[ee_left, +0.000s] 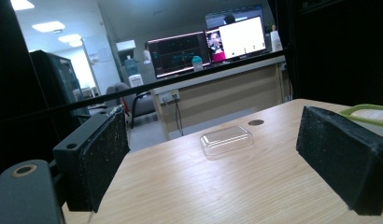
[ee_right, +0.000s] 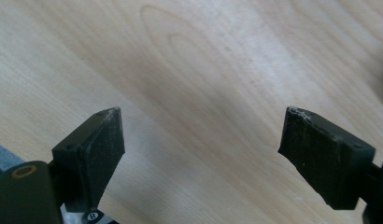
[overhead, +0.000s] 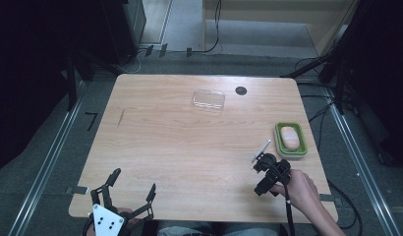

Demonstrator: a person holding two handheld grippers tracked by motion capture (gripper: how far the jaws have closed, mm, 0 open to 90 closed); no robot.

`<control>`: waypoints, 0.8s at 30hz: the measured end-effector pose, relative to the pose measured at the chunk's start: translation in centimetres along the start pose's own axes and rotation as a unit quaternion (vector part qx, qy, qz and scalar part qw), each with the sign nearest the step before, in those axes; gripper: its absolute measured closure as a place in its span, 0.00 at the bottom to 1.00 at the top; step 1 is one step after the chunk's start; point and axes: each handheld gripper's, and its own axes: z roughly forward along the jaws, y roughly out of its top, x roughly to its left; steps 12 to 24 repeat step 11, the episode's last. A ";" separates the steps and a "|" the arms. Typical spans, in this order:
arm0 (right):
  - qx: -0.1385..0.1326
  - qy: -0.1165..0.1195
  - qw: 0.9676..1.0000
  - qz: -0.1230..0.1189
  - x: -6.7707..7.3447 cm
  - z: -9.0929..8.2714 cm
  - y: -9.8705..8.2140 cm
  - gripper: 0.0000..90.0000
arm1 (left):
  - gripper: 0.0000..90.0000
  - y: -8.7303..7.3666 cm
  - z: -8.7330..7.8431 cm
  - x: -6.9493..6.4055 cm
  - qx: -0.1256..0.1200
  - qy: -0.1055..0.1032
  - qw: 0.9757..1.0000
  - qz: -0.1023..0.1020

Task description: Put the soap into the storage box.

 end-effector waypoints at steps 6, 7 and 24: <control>0.001 -0.002 1.000 -0.008 1.0 0.8 -0.4 0.16 | 0.11 0.0 -0.1 0.0 -0.002 0.002 1.000 -0.002; 0.001 -0.001 1.000 -0.010 1.0 0.9 -0.5 0.16 | 0.11 0.0 -0.1 0.0 -0.002 0.002 1.000 -0.001; 0.000 0.001 1.000 -0.012 1.2 0.9 -0.4 0.16 | 0.11 0.0 -0.2 0.1 -0.002 0.005 1.000 -0.001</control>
